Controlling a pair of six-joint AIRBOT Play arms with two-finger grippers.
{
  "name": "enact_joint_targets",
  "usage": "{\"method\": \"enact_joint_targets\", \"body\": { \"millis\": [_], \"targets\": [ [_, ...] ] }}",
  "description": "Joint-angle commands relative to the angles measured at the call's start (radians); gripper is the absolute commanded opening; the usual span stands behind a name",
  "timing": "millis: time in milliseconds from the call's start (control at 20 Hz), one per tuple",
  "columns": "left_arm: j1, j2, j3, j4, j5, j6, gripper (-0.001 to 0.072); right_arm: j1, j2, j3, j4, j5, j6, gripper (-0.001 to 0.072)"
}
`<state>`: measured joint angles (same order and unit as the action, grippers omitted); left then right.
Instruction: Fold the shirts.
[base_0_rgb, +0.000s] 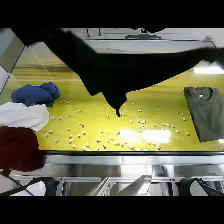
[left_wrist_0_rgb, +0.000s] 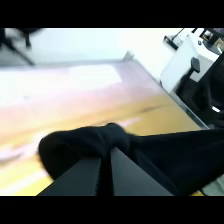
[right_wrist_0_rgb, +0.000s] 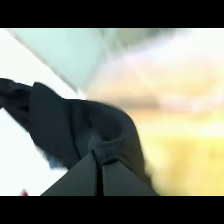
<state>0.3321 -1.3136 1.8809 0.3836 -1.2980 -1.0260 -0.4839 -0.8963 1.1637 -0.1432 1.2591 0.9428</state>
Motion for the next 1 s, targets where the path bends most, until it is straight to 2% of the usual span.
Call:
{"method": "enact_joint_targets", "body": {
  "millis": [0,250,400,600,750,950],
  "targets": [
    [0.030,0.151,0.134,-0.005,-0.008,0.005,0.0025,-0.127,0.053,0.142,0.100,0.051,0.039,0.0014],
    [0.143,0.296,0.113,0.239,0.009,-0.013,0.0026,-0.151,0.070,0.140,0.051,0.058,0.108,0.0015],
    [0.146,0.300,-0.025,0.234,0.027,-0.002,0.0026,-0.151,0.051,0.137,-0.031,0.057,0.132,0.0014],
    [0.079,0.229,-0.122,0.198,0.076,0.013,0.0026,-0.150,0.017,0.137,-0.043,0.073,0.129,0.0014],
    [0.072,0.213,-0.052,0.166,0.056,0.013,0.0026,-0.151,0.034,0.137,-0.012,0.135,0.127,0.0014],
    [0.089,0.307,0.068,0.163,-0.060,0.013,0.0027,-0.153,0.151,0.138,0.010,0.159,0.128,0.0014]
  ]
}}
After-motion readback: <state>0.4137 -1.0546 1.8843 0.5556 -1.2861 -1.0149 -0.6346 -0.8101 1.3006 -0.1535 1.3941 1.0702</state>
